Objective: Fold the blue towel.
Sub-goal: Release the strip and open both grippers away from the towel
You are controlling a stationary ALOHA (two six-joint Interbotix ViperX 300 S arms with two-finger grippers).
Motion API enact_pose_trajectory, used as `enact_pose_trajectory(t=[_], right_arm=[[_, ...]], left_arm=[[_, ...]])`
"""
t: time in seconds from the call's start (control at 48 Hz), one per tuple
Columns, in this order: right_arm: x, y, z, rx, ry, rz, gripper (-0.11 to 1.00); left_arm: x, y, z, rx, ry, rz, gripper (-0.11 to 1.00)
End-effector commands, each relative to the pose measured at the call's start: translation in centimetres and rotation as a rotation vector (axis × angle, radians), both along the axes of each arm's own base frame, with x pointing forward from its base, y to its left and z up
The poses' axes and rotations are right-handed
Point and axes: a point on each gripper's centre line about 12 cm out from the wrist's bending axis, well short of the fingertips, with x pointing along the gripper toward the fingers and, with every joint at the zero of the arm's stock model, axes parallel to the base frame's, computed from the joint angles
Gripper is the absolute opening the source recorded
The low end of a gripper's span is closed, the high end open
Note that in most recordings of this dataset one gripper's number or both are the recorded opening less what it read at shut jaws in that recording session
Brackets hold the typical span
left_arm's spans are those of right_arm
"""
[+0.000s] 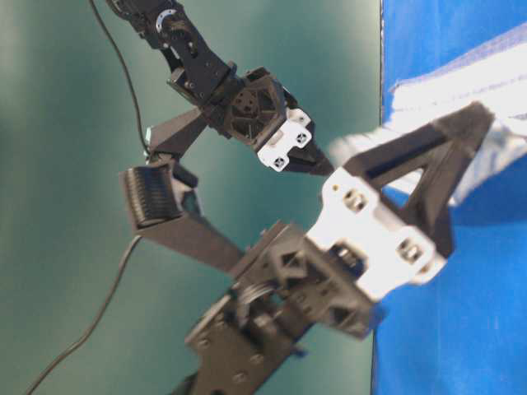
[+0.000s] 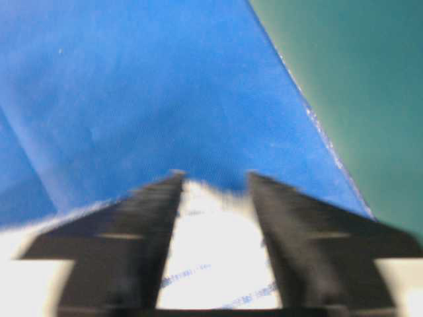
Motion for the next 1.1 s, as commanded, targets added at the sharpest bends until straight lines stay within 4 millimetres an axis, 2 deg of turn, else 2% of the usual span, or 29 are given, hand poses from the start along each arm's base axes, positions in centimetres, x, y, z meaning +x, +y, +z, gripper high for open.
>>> enact_pose_trajectory(t=[0.0, 0.042, 0.208, 0.459, 0.667, 0.813, 0.938, 1.084], right_arm=[[-0.1, 0.5, 2.8, -0.039, -0.053, 0.017, 0.61], [-0.4, 0.8, 3.3, -0.046, -0.061, 0.020, 0.63], [-2.0, 2.2, 5.3, -0.069, -0.098, 0.034, 0.53], [-5.4, 5.9, 7.3, -0.096, -0.220, 0.094, 0.54], [-9.2, 9.0, 7.9, -0.099, -0.372, 0.135, 0.54], [-11.8, 10.7, 7.6, -0.091, -0.459, 0.147, 0.54], [-12.6, 11.3, 6.9, -0.063, -0.481, 0.140, 0.54], [-12.5, 10.9, 6.5, -0.049, -0.462, 0.121, 0.59]], left_arm=[[-0.7, 0.9, 3.4, 0.013, -0.025, 0.009, 0.76], [-1.3, 1.3, 4.1, 0.027, -0.013, 0.006, 0.75], [-3.7, 2.8, 7.6, 0.093, -0.031, -0.013, 0.75], [-6.5, 7.4, 10.8, 0.190, -0.163, 0.066, 0.75], [-9.5, 11.1, 11.5, 0.265, -0.301, 0.173, 0.75], [-11.2, 11.8, 11.2, 0.281, -0.357, 0.214, 0.75], [-11.4, 11.9, 10.5, 0.276, -0.374, 0.224, 0.75], [-10.9, 12.1, 10.0, 0.273, -0.360, 0.225, 0.76]])
